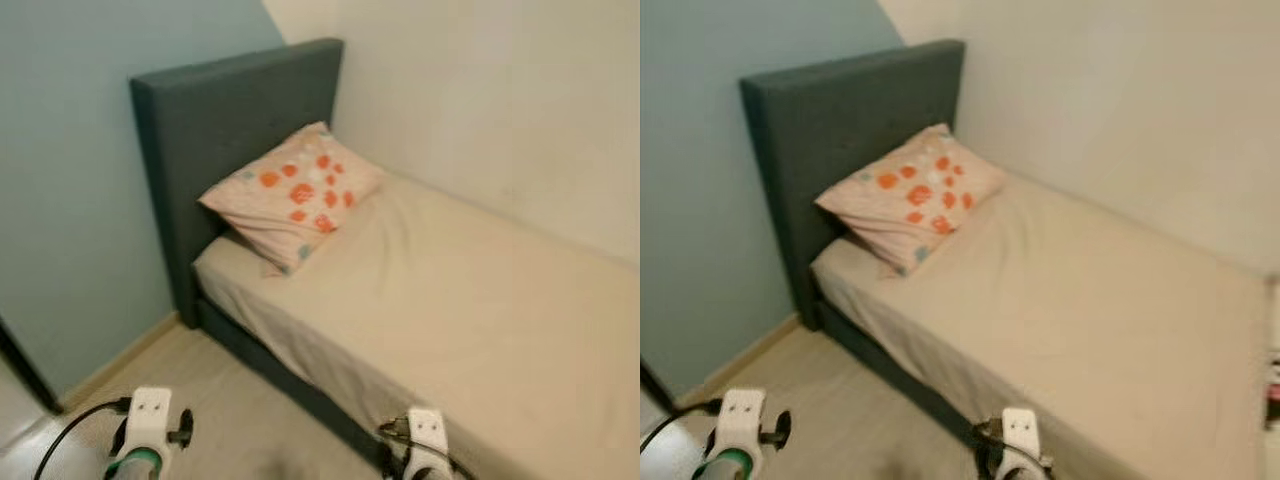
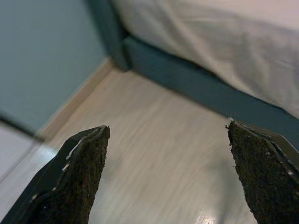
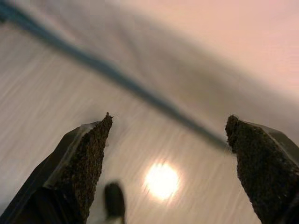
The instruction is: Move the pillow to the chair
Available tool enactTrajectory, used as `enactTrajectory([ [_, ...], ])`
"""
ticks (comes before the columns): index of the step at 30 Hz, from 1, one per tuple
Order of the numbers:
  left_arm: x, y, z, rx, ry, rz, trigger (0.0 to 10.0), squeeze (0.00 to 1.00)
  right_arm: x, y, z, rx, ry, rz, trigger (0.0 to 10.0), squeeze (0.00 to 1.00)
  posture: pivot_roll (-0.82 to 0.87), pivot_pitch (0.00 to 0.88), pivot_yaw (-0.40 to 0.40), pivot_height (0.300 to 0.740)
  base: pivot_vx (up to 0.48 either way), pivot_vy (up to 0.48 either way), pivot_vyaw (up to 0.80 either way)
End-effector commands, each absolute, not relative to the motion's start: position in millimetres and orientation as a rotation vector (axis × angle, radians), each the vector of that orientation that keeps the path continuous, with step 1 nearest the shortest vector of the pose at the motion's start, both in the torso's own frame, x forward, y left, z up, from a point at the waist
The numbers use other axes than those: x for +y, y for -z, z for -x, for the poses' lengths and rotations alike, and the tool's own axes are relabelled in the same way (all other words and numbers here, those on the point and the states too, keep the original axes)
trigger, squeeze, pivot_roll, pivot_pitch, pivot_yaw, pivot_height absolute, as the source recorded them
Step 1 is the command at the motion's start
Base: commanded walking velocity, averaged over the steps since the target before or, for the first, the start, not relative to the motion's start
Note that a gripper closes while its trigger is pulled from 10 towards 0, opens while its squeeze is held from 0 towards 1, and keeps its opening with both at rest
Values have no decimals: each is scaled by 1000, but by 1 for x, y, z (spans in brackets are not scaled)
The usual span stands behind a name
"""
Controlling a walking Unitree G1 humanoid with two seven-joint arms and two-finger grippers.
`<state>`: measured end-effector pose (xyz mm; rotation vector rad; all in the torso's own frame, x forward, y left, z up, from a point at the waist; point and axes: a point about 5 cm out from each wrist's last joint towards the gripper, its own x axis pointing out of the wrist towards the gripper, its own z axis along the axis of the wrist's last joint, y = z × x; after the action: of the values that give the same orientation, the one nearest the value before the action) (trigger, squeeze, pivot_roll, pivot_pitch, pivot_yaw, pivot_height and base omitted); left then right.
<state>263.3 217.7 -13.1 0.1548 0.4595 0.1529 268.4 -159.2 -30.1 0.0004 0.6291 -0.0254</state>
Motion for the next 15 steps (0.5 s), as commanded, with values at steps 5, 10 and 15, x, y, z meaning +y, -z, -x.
enactTrajectory([
  [5, 228, 24, -248, 514, -171, -145, 10000, 0, -151, 39, -259, 678, 24, 10, 10000, 0, 120, 0, 1, 740, 0, 0, -800],
  [10, 225, 27, -243, 515, -208, -100, 10000, 0, -148, 43, -254, 716, 92, -39, 10000, 0, 123, 0, 2, 740, 0, 0, -800],
  [15, 219, 25, -246, 487, -195, -94, 10000, 0, -138, 43, -254, 705, 31, -33, 10000, 0, 111, 0, 21, 740, 0, 0, -800],
])
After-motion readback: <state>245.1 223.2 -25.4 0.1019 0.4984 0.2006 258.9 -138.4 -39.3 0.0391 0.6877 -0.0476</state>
